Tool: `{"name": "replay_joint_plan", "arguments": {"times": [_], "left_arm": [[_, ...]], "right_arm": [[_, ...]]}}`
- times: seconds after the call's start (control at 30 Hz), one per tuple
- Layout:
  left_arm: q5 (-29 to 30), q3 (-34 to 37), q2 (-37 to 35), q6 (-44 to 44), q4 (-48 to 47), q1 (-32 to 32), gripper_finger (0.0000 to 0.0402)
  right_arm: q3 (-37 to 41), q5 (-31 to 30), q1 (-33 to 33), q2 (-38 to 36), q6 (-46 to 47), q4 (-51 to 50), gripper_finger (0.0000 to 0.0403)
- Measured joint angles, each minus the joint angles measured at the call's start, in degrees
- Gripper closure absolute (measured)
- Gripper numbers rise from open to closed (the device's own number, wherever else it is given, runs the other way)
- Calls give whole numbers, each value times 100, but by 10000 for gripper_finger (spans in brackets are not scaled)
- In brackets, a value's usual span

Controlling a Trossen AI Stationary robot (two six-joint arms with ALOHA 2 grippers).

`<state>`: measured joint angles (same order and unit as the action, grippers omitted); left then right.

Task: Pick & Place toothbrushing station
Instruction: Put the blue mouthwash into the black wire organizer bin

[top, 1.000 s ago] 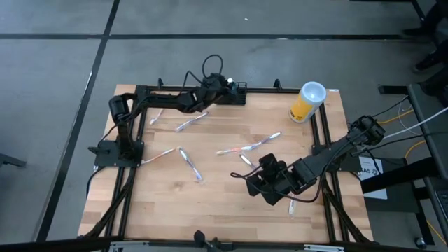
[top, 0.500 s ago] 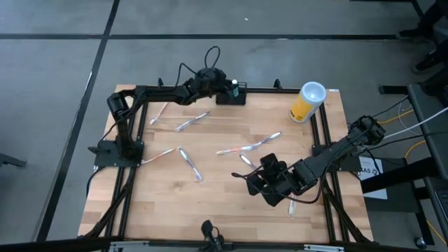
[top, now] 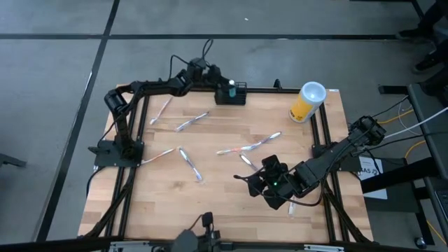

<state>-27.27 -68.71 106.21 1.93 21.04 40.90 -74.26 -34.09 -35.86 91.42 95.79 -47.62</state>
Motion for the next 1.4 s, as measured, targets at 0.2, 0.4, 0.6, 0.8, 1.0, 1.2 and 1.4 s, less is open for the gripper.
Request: {"name": "replay_joint_plan", "arguments": {"times": [0.2,0.4,0.6,0.8,1.0,1.2,1.4], "left_arm": [[199,-200,0,596,-452,51,313],[190,-278,-4,803,-838,125,313],[14,-278,-4,1110,-1047,169,313],[-147,-278,-4,1410,-1093,256,313],[-403,-278,13,1535,-1028,309,313],[-447,-278,13,1657,-1054,309,313],[-552,-279,182,1463,-711,311,313]], "right_arm": [[0,0,2,0,4,2,160],[-1,0,1,0,149,9,160],[0,0,0,0,155,24,160],[0,-51,0,0,288,26,160],[0,-97,0,0,369,49,160],[0,-107,2,0,369,48,160],[-1,-107,2,0,430,52,160]]}}
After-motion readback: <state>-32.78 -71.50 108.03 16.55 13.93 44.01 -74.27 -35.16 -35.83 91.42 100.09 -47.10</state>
